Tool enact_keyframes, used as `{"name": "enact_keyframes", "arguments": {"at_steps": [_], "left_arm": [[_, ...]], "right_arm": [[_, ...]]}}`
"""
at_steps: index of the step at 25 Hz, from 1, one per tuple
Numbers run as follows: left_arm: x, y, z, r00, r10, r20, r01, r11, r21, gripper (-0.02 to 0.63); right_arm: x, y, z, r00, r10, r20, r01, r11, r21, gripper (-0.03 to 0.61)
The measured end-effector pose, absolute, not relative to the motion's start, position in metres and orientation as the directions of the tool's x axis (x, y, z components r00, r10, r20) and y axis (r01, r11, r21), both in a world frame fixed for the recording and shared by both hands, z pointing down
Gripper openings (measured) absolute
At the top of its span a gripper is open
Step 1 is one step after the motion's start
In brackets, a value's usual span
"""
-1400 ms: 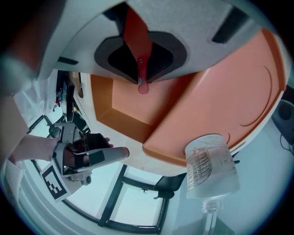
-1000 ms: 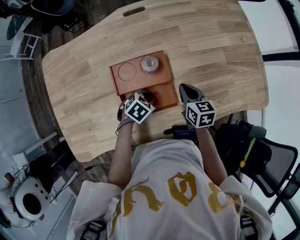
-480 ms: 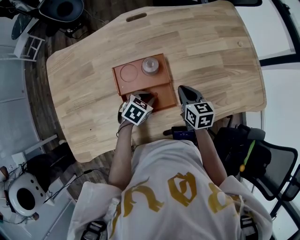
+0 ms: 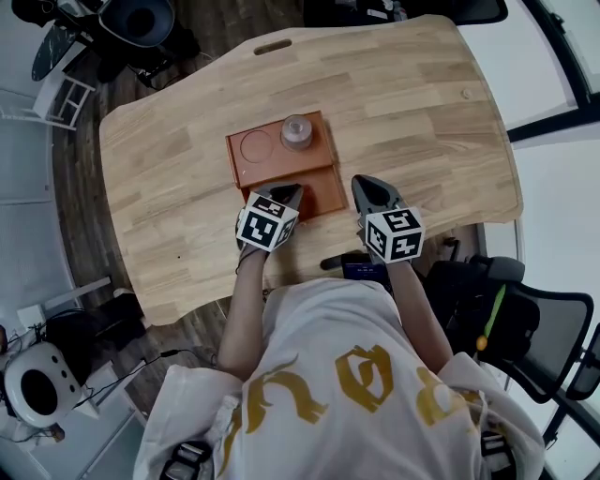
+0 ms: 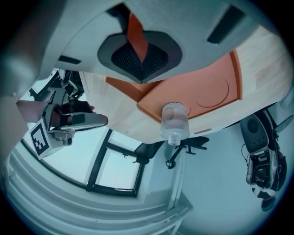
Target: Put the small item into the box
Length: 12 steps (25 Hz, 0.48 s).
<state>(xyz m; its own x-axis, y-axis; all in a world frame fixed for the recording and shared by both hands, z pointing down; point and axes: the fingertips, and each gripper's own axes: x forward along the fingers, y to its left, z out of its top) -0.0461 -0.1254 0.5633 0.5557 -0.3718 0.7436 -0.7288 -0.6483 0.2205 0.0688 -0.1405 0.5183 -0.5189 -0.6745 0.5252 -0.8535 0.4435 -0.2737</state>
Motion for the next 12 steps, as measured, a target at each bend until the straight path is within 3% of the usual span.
{"name": "enact_keyframes", "arguments": {"at_steps": [12], "left_arm": [[-0.055, -0.119, 0.49, 0.59, -0.561, 0.581, -0.775, -0.595, 0.212, 0.009]], "right_arm": [[0.054, -0.118, 0.472, -0.547, -0.72, 0.427, -0.836, 0.487, -0.25, 0.011]]}}
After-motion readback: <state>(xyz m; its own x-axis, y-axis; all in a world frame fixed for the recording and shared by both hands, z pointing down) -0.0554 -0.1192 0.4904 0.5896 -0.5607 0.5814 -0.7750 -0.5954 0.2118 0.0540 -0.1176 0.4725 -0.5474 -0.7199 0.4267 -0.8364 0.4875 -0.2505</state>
